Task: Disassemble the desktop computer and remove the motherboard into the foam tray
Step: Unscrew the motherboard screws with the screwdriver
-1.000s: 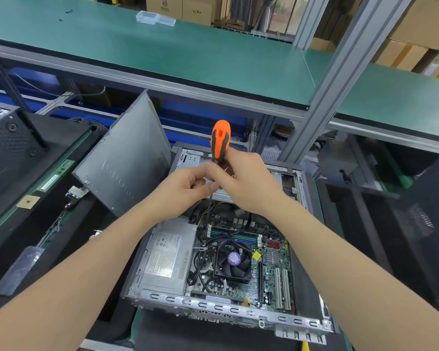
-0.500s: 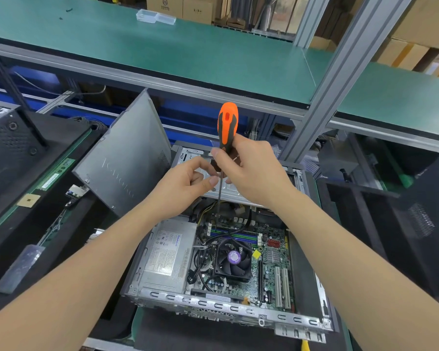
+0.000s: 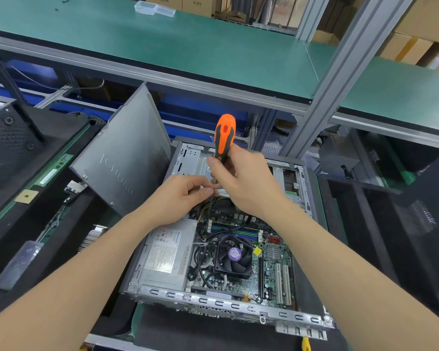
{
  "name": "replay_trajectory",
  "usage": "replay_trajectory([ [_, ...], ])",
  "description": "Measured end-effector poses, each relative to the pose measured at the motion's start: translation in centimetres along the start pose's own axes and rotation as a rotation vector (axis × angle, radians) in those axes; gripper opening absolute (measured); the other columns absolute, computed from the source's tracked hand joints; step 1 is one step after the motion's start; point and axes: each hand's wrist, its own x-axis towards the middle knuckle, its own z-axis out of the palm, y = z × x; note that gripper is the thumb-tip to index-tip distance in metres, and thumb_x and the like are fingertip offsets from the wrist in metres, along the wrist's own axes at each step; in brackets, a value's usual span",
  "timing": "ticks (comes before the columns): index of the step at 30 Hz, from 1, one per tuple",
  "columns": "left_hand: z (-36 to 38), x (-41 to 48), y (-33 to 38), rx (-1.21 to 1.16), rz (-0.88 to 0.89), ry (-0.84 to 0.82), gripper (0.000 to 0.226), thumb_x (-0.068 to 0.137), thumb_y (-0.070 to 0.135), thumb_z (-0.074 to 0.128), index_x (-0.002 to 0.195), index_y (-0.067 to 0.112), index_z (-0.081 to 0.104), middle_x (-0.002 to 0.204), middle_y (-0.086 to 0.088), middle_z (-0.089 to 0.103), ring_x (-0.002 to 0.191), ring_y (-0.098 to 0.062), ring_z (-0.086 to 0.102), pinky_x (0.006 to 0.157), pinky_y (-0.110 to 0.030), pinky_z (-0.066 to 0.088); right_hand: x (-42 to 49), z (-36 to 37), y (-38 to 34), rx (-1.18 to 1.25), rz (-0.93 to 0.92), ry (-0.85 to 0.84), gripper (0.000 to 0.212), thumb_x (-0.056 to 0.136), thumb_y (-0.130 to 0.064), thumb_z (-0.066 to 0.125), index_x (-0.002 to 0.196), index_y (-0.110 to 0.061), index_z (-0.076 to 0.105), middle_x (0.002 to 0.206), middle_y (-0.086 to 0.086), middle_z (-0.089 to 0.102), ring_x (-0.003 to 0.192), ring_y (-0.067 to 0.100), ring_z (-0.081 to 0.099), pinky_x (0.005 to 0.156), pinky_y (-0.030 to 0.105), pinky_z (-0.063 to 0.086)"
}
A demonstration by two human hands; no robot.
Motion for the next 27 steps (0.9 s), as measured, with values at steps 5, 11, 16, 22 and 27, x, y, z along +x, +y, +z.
replay_trajectory([
  [5,0.1,-0.2,-0.2,0.014,0.019,0.016,0.016,0.103,0.033,0.06,0.108,0.035,0.075,0.054,0.009,0.045,0.053,-0.009,0.039,0.055,-0.027,0.031,-0.2,0.4,-0.1,-0.005,0.006,0.003,0.024,0.104,-0.045,0.051,0.092,-0.024,0.053,0.07,-0.006,0.065,0.065,0.009,0.06,0.059,0.029,0.046],
  [11,-0.1,-0.3,-0.2,0.008,0.048,0.04,0.015,0.103,0.035,0.059,0.101,0.039,0.074,0.053,0.007,0.039,0.053,-0.01,0.037,0.053,-0.022,0.029,0.2,0.0,-0.3,0.023,0.034,0.013,0.026,0.104,-0.043,0.052,0.091,-0.021,0.056,0.077,-0.001,0.072,0.074,0.018,0.069,0.073,0.041,0.054],
  [16,0.2,-0.2,0.1,0.011,0.036,0.036,0.017,0.103,0.034,0.06,0.111,0.035,0.075,0.053,0.008,0.039,0.052,-0.009,0.038,0.052,-0.02,0.03,-0.1,0.1,-0.5,0.007,0.015,-0.012,0.022,0.105,-0.042,0.051,0.095,-0.022,0.054,0.075,-0.004,0.066,0.071,0.017,0.067,0.066,0.038,0.053],
  [22,0.1,-0.4,0.3,0.011,0.041,0.031,0.016,0.104,0.032,0.06,0.108,0.035,0.075,0.053,0.006,0.04,0.051,-0.009,0.038,0.051,-0.02,0.029,-0.2,0.0,-0.7,0.008,0.017,-0.038,0.023,0.105,-0.042,0.051,0.094,-0.022,0.054,0.076,-0.002,0.069,0.074,0.018,0.068,0.07,0.042,0.055],
  [27,0.0,-0.5,0.3,0.003,0.04,0.04,0.016,0.104,0.033,0.059,0.108,0.034,0.075,0.052,0.007,0.039,0.051,-0.009,0.036,0.051,-0.02,0.029,-0.2,-0.1,-1.1,0.013,0.004,-0.035,0.023,0.106,-0.04,0.051,0.093,-0.02,0.053,0.075,-0.001,0.066,0.074,0.019,0.067,0.069,0.041,0.054],
])
